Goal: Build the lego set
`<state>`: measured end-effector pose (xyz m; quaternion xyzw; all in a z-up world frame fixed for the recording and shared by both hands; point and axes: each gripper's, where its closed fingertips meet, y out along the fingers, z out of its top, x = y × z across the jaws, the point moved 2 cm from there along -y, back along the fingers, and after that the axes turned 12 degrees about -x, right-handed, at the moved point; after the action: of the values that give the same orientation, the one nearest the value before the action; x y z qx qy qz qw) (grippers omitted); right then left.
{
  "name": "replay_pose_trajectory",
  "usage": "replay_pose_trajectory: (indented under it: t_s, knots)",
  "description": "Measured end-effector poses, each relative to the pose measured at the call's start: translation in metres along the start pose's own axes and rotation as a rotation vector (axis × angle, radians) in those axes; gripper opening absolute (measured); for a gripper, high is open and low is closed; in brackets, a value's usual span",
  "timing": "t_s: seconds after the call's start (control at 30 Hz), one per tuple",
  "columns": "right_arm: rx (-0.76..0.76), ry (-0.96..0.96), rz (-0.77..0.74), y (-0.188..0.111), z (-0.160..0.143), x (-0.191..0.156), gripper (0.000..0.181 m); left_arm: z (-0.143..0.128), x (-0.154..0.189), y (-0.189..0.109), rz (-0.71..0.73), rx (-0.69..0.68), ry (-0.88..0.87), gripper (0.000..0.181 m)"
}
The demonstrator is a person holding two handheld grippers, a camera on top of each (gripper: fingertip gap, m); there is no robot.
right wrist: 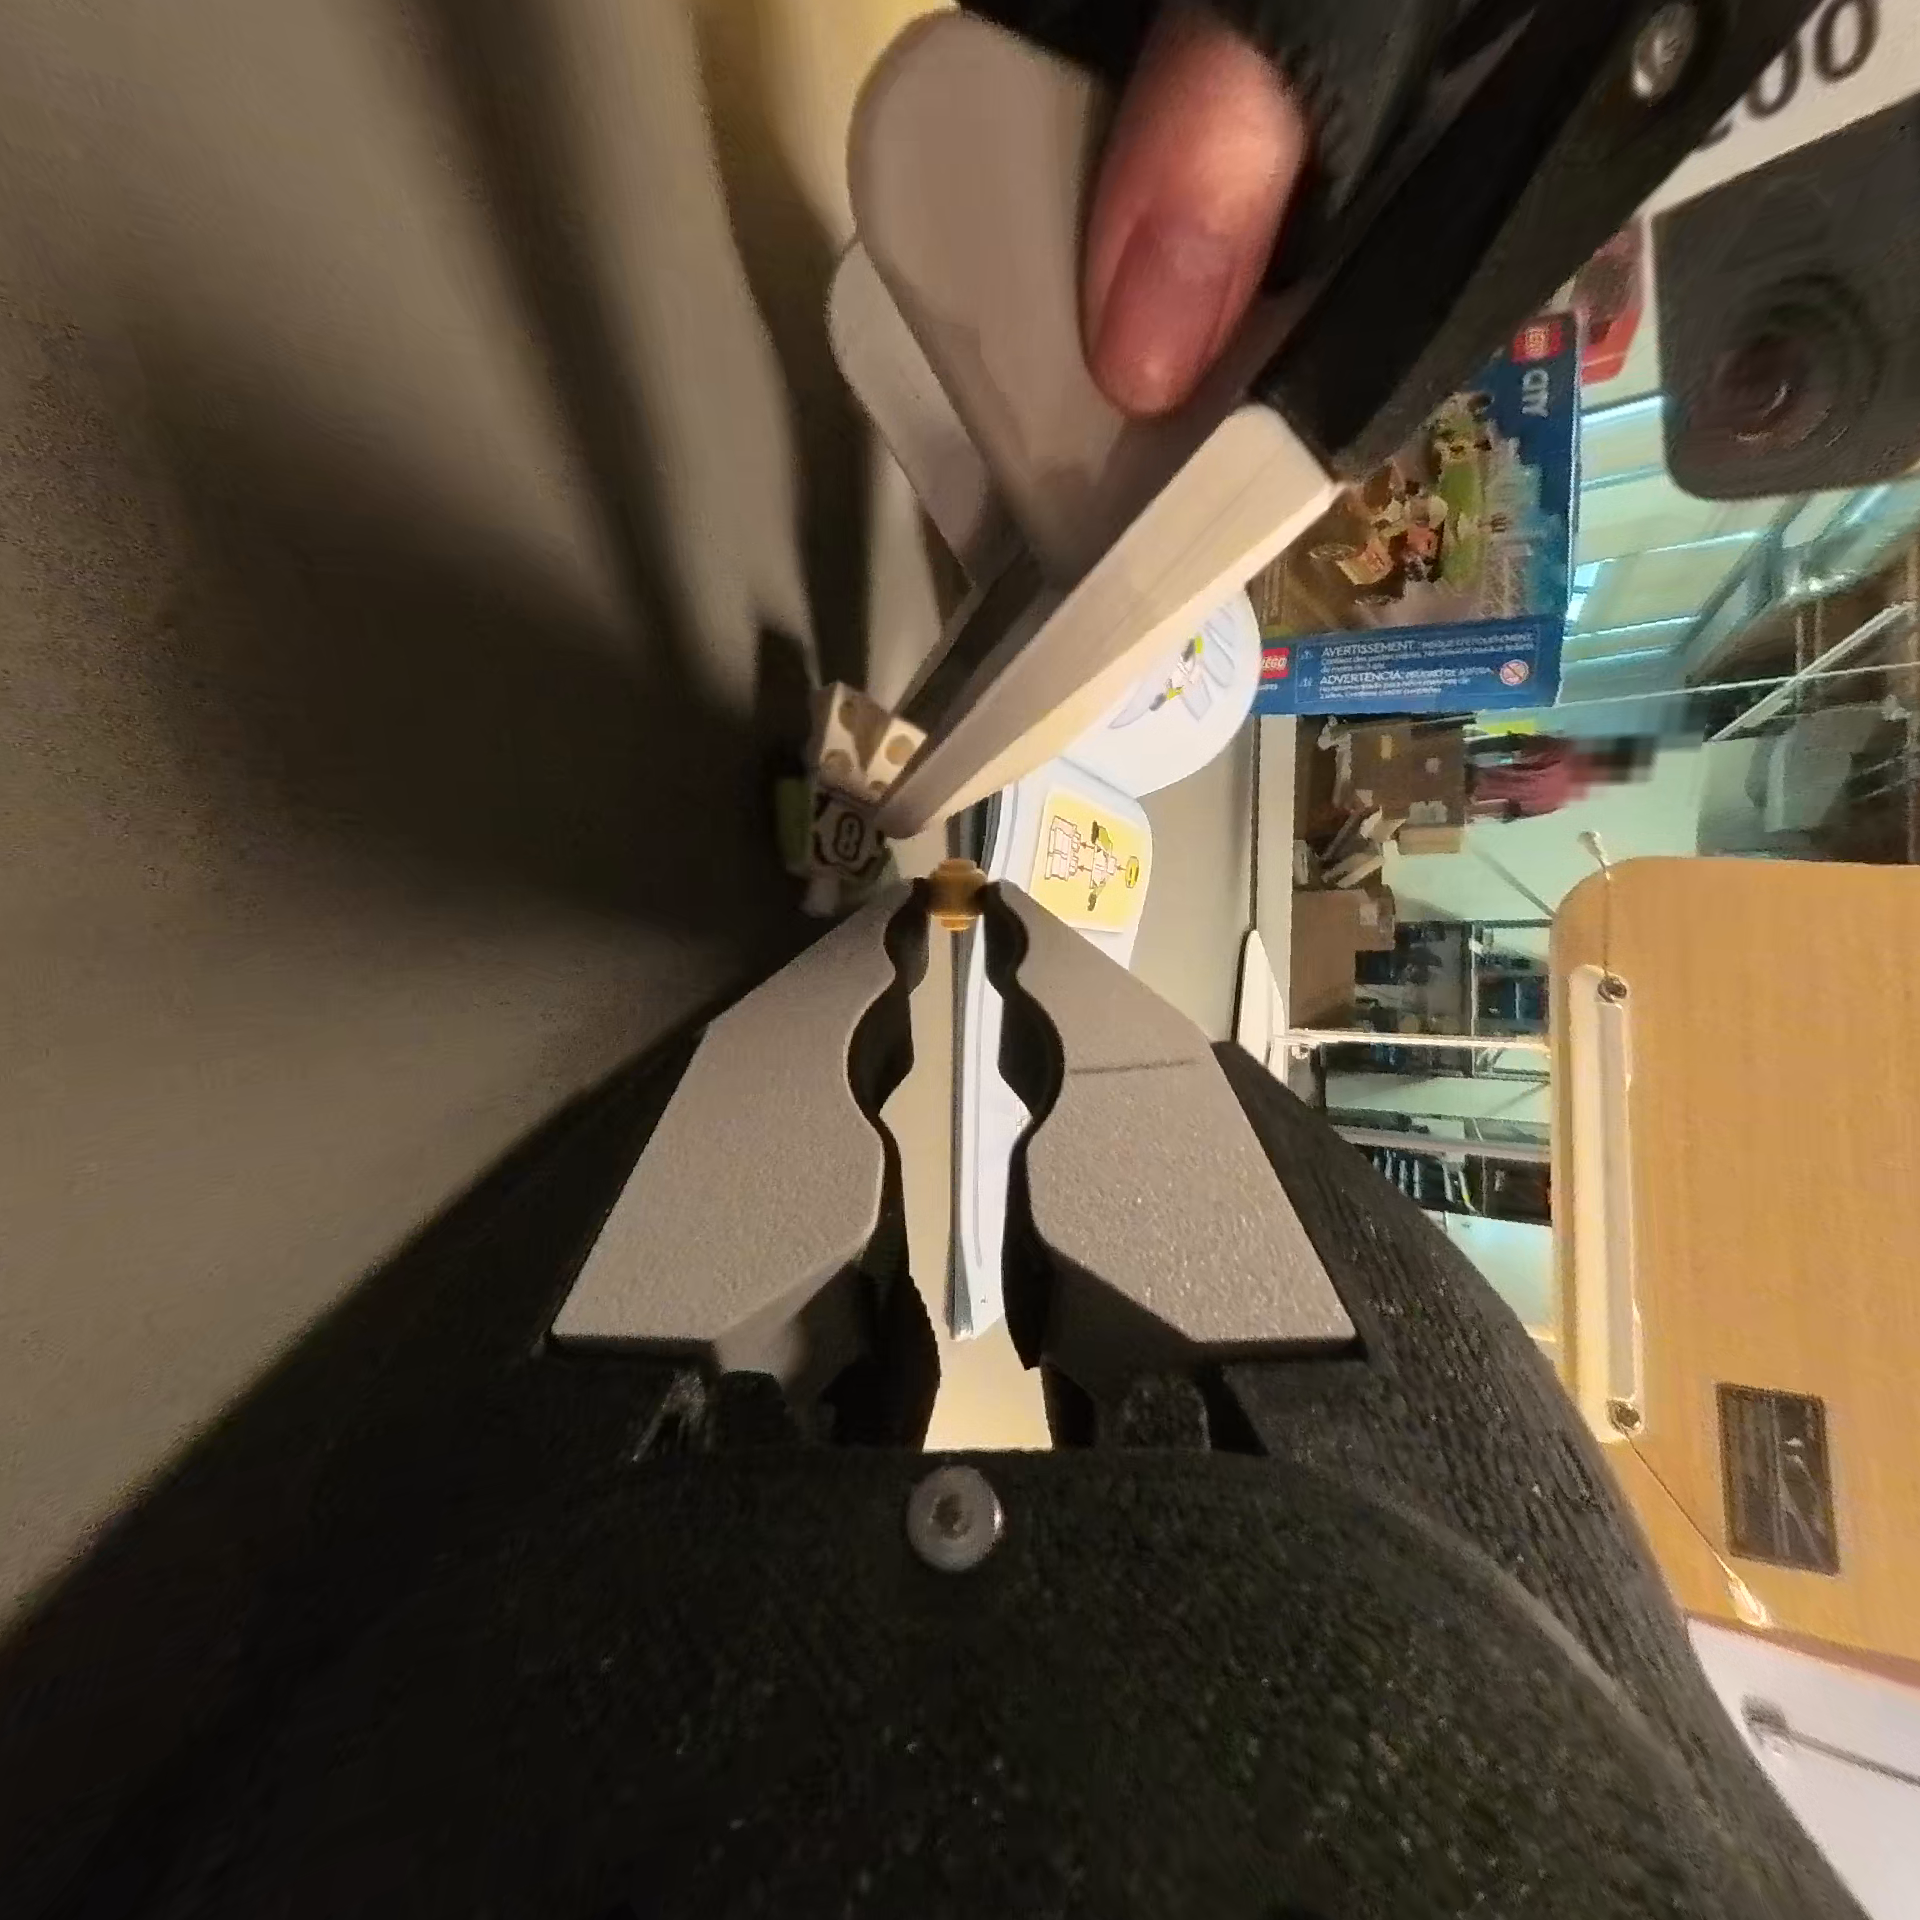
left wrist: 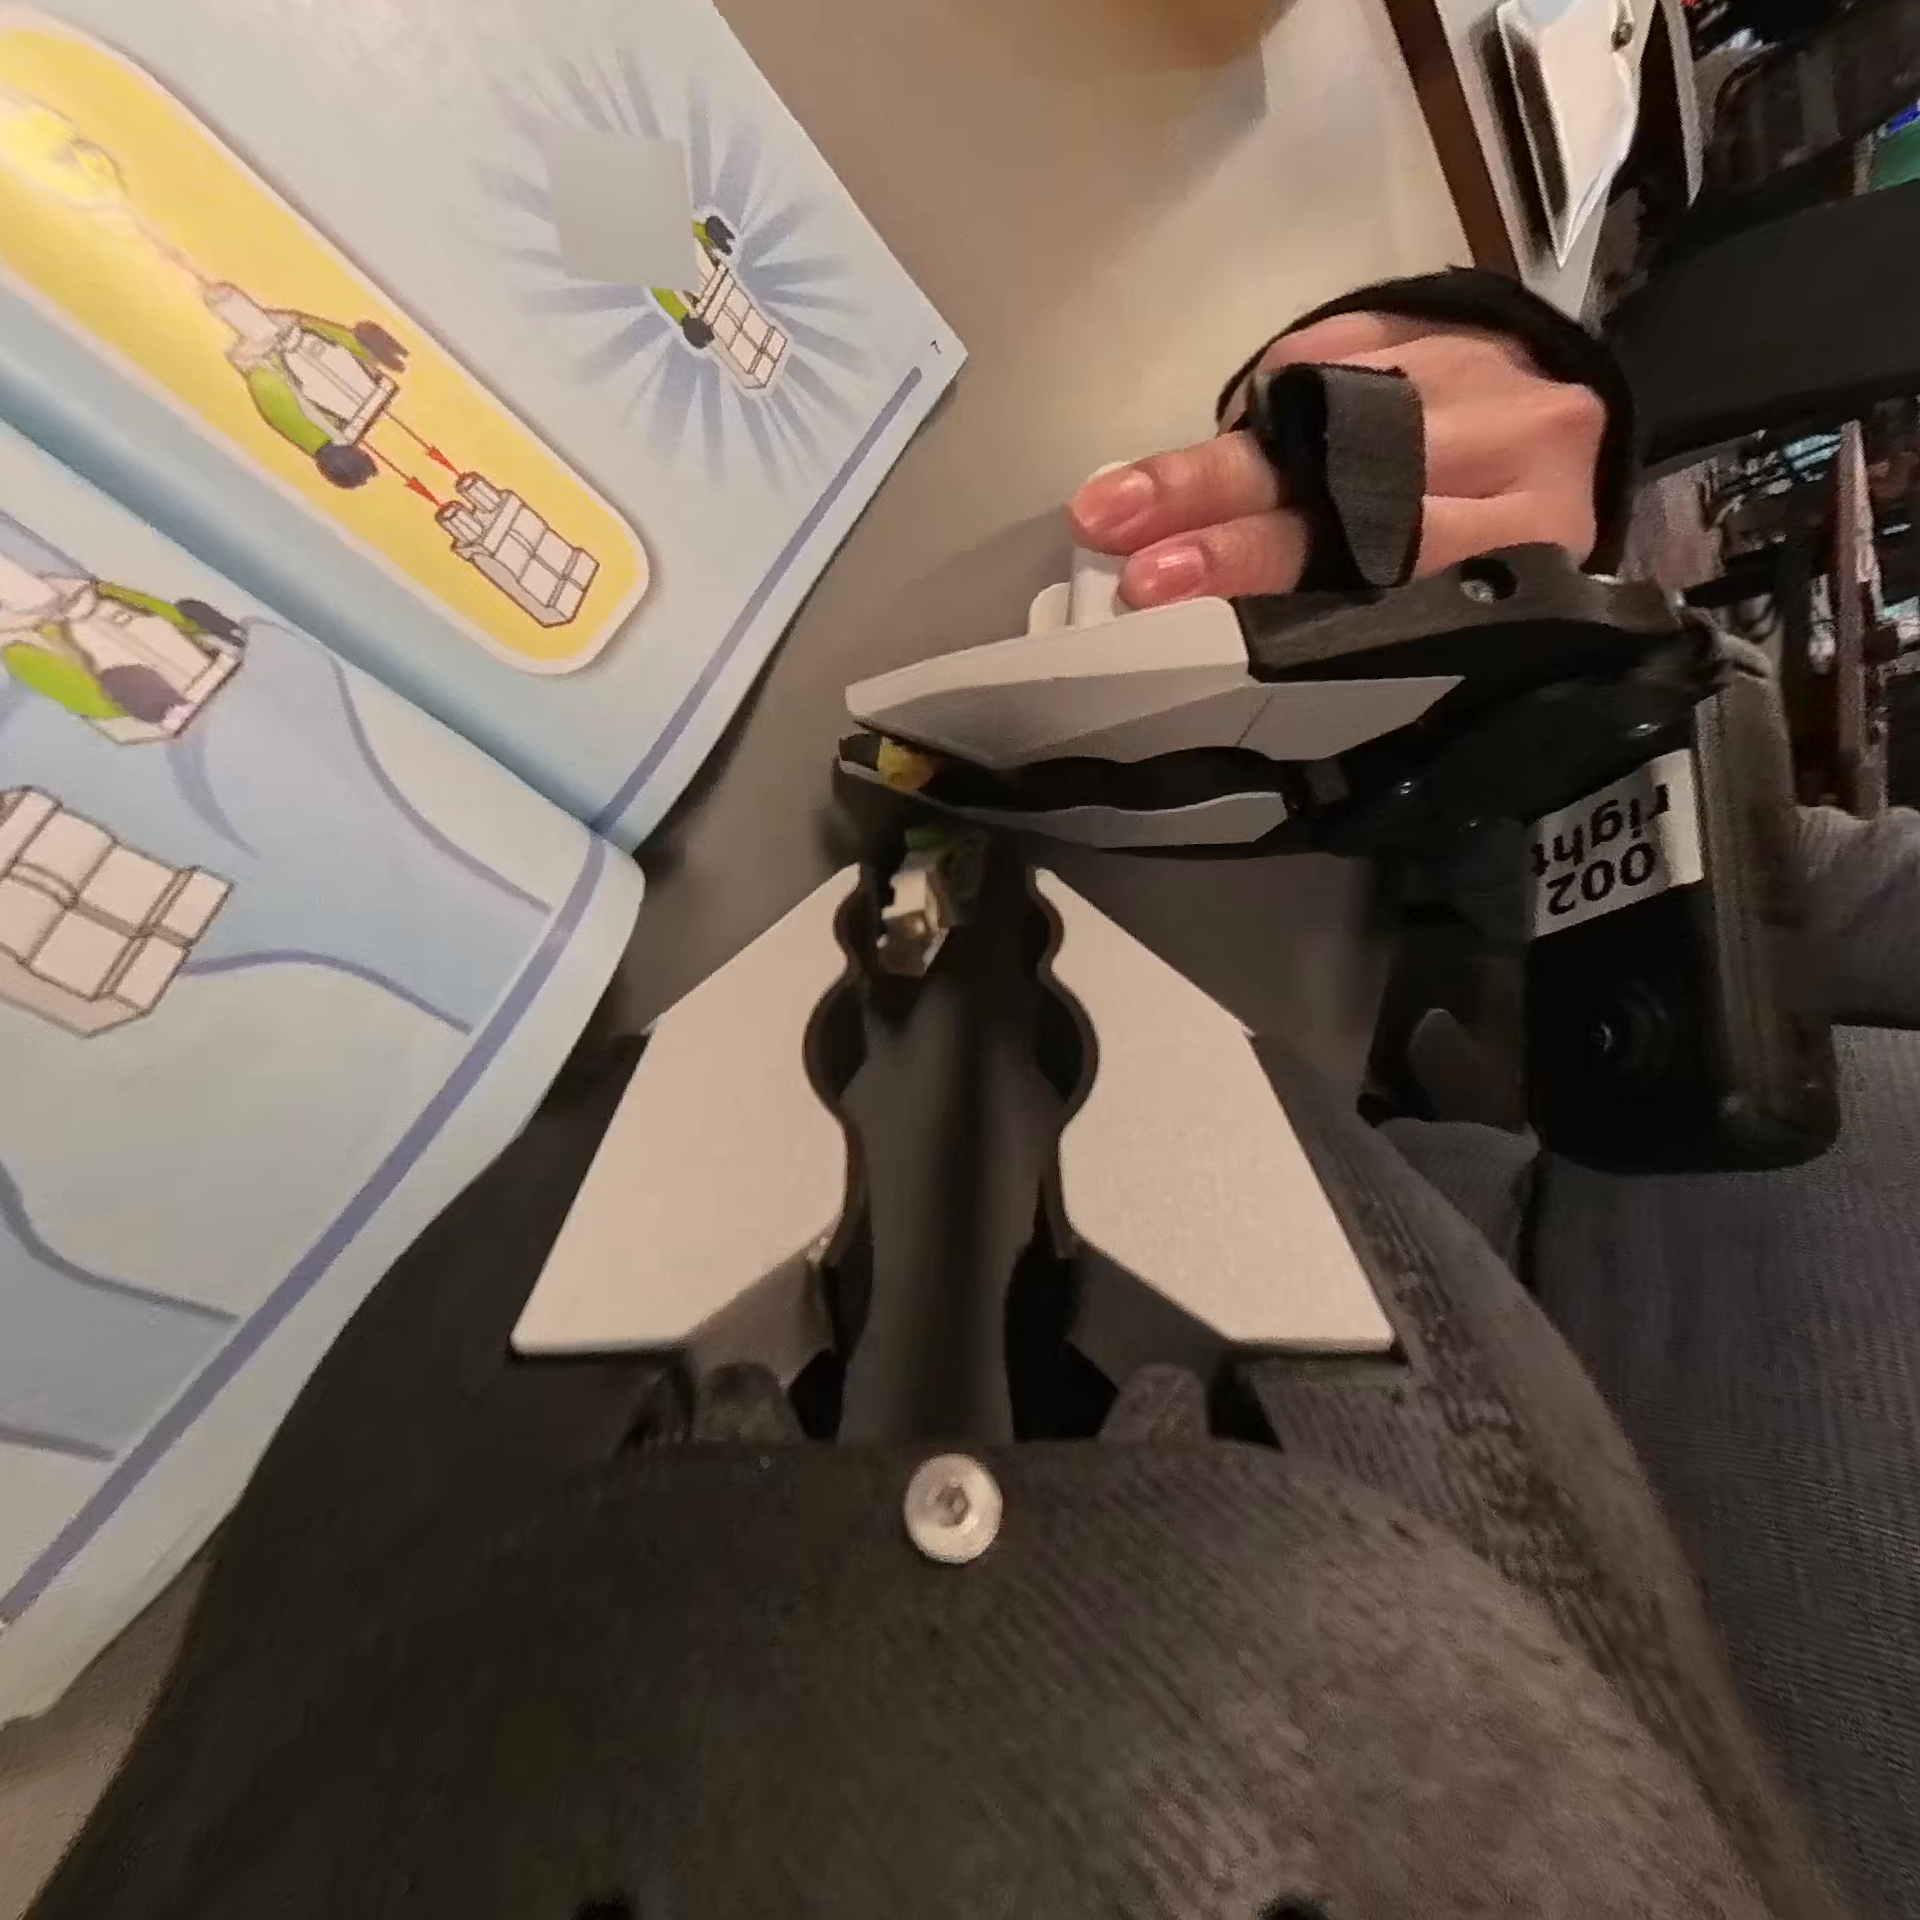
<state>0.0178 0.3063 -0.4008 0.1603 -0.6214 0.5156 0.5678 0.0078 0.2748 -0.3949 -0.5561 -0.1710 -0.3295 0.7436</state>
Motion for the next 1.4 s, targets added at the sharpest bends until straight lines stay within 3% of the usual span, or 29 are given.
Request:
replay_pose_trajectory:
  t_s: [0.27, 0.4, 0.6, 0.83, 0.93, 1.17, 1.4]
  knots:
    - [-0.015, 0.061, -0.002, 0.002, -0.007, 0.005, 0.008, -0.003, 0.003, 0.001, -0.019, 0.014, 0.129, 0.029]
    - [-0.024, 0.069, -0.004, 0.002, -0.010, 0.006, 0.008, -0.004, 0.000, 0.007, 0.056, -0.017, 0.206, 0.012]
    - [-0.034, 0.075, -0.043, -0.001, -0.014, 0.010, 0.008, -0.006, 0.005, 0.007, 0.117, -0.025, 0.304, 0.010]
    - [-0.040, 0.081, -0.139, 0.001, -0.008, 0.018, 0.008, 0.009, 0.001, -0.023, 0.479, 0.307, 0.565, 0.007]
    - [-0.035, 0.062, -0.205, -0.001, -0.005, 0.023, 0.008, 0.006, 0.000, -0.030, 0.590, 0.388, 0.641, 0.006]
    - [-0.022, 0.028, -0.236, 0.000, 0.005, 0.021, 0.008, 0.007, 0.004, -0.045, 0.688, 0.534, 0.674, 0.006]
    - [-0.002, 0.152, -0.232, -0.001, 0.015, 0.028, 0.008, 0.010, 0.005, -0.049, 0.637, 0.577, 0.639, 0.007]
